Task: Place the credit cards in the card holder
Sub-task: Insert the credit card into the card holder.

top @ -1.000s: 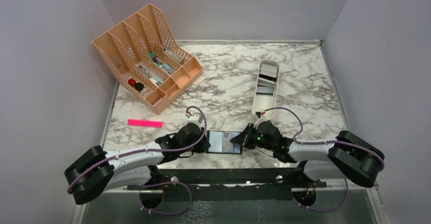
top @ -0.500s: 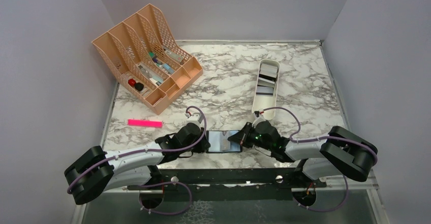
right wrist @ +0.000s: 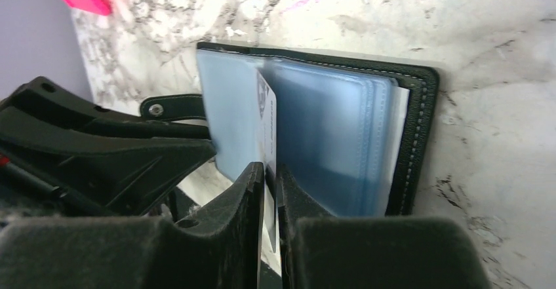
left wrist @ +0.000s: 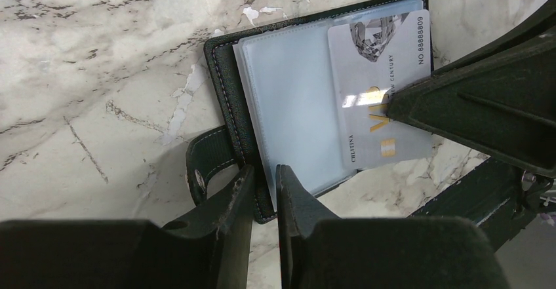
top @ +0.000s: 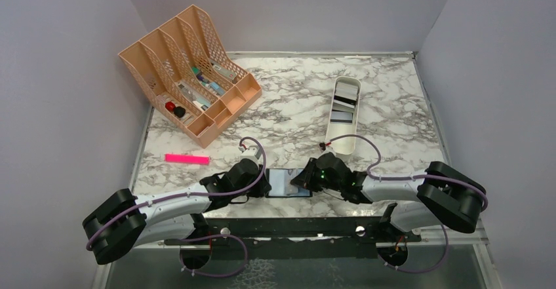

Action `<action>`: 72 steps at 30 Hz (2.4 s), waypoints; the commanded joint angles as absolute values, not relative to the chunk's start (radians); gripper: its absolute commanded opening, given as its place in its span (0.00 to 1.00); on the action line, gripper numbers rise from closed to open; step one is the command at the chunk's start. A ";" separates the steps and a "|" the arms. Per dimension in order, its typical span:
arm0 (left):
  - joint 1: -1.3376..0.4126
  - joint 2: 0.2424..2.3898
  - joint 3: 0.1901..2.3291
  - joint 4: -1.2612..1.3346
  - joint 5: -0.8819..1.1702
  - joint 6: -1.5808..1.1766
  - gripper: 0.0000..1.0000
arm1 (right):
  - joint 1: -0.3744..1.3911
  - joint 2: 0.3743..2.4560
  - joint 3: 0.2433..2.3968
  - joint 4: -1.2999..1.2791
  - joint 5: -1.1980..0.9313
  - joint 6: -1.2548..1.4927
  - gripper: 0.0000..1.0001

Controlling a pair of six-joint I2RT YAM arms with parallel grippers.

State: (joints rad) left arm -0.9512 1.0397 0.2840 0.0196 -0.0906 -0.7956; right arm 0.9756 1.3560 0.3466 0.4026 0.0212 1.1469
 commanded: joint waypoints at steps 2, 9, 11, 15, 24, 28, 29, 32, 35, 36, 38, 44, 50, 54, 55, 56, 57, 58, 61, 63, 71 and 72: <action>-0.956 1.034 0.265 -0.010 -0.083 -0.796 0.23 | 0.988 1.346 0.390 0.194 0.105 1.123 0.16; -0.956 1.036 0.265 -0.010 -0.080 -0.793 0.22 | 0.989 1.352 0.394 0.185 0.096 1.123 0.22; -0.956 1.034 0.265 -0.010 -0.080 -0.793 0.23 | 0.991 1.361 0.397 0.191 0.091 1.124 0.23; -0.956 1.036 0.263 -0.009 -0.080 -0.793 0.23 | 0.994 1.387 0.387 0.246 0.065 1.133 0.15; -0.956 1.062 0.275 0.001 -0.071 -0.785 0.23 | 1.003 1.418 0.335 0.416 0.029 1.169 0.05; -0.956 1.063 0.272 0.007 -0.067 -0.788 0.23 | 1.004 1.441 0.323 0.454 0.026 1.190 0.04; -0.955 1.063 0.270 0.007 -0.064 -0.789 0.23 | 1.004 1.446 0.322 0.454 0.027 1.192 0.04; -0.955 1.064 0.267 0.009 -0.058 -0.791 0.23 | 1.005 1.458 0.332 0.424 0.024 1.180 0.10; -0.956 1.062 0.264 0.012 -0.057 -0.796 0.23 | 1.012 1.439 0.380 0.290 0.059 1.157 0.18; -0.956 1.062 0.264 0.014 -0.054 -0.797 0.23 | 1.015 1.428 0.400 0.236 0.077 1.143 0.19; -0.958 1.062 0.262 0.013 -0.055 -0.796 0.23 | 1.026 1.417 0.452 0.130 0.113 1.117 0.25; -0.957 1.063 0.261 0.015 -0.059 -0.793 0.23 | 1.061 1.447 0.550 -0.041 0.173 1.083 0.35; -0.957 1.069 0.261 0.017 -0.060 -0.791 0.23 | 1.075 1.455 0.601 -0.127 0.198 1.077 0.38; -0.957 1.079 0.256 0.021 -0.060 -0.788 0.23 | 1.076 1.422 0.603 -0.146 0.205 1.078 0.41; -0.957 1.083 0.255 0.023 -0.059 -0.788 0.23 | 1.076 1.415 0.599 -0.147 0.206 1.079 0.42; -0.957 1.084 0.257 0.022 -0.057 -0.788 0.23 | 1.076 1.410 0.600 -0.149 0.206 1.078 0.43; -0.957 1.086 0.258 0.023 -0.056 -0.788 0.23 | 1.076 1.405 0.602 -0.151 0.204 1.077 0.44; -0.957 1.086 0.259 0.024 -0.056 -0.788 0.23 | 1.076 1.403 0.605 -0.152 0.199 1.075 0.46; -0.957 1.085 0.263 0.024 -0.053 -0.788 0.23 | 1.076 1.397 0.615 -0.161 0.200 1.068 0.48; -0.957 1.082 0.263 0.024 -0.051 -0.790 0.23 | 1.076 1.395 0.622 -0.168 0.204 1.063 0.48; -0.957 1.082 0.253 0.037 -0.050 -0.801 0.23 | 1.078 1.422 0.636 -0.090 0.162 1.002 0.43; -0.957 1.085 0.254 0.041 -0.049 -0.802 0.23 | 1.081 1.432 0.636 -0.057 0.145 0.989 0.43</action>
State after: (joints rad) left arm -0.9512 1.0679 0.2829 0.0612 -0.0719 -0.7963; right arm 1.0687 1.4036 0.6163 -0.1059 0.1528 1.0534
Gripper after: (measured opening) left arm 0.227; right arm 0.440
